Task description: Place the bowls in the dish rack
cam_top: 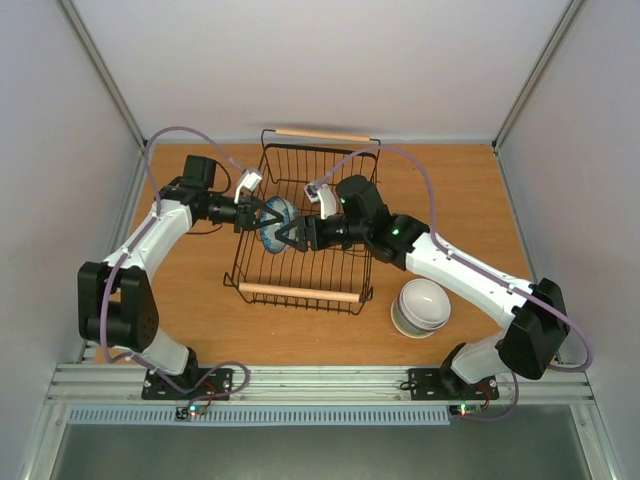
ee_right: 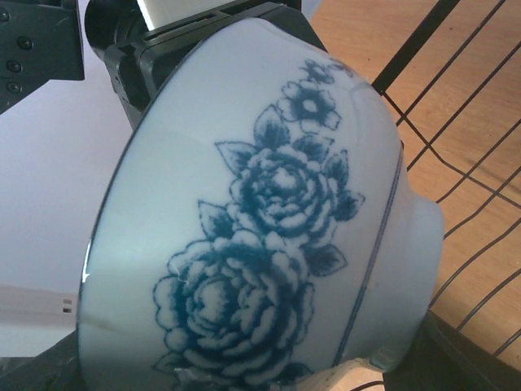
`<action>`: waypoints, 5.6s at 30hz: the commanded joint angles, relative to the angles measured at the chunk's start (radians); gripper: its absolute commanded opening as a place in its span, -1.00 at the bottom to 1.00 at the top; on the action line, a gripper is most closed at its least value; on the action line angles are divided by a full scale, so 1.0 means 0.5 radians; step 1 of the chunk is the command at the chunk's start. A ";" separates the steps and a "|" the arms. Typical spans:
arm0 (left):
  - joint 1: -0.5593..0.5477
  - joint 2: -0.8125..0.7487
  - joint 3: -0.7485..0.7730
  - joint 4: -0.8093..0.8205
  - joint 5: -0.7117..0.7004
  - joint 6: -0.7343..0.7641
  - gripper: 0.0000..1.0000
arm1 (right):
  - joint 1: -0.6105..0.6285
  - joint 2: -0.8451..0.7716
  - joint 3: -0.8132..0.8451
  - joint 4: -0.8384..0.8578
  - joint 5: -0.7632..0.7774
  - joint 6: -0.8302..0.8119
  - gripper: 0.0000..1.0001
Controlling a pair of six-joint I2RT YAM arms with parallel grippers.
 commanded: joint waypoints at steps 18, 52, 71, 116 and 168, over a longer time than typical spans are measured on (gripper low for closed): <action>-0.026 -0.433 -0.291 0.778 -1.533 -0.589 0.67 | -0.017 0.371 0.920 -1.204 1.205 -0.436 -0.97; -0.023 -0.618 -0.357 0.712 -1.840 -0.481 0.70 | -0.184 2.155 2.626 -2.587 2.383 -0.735 -0.97; -0.023 -0.596 -0.357 0.704 -1.825 -0.468 0.70 | -0.226 2.336 2.650 -2.492 2.263 -0.802 0.27; -0.026 -0.590 -0.356 0.665 -1.852 -0.419 0.99 | -0.108 -0.285 0.351 -1.735 1.886 0.110 0.93; -0.054 -0.550 -0.365 0.663 -1.878 -0.398 0.99 | -0.037 -0.960 -0.718 -1.738 1.070 0.538 -0.65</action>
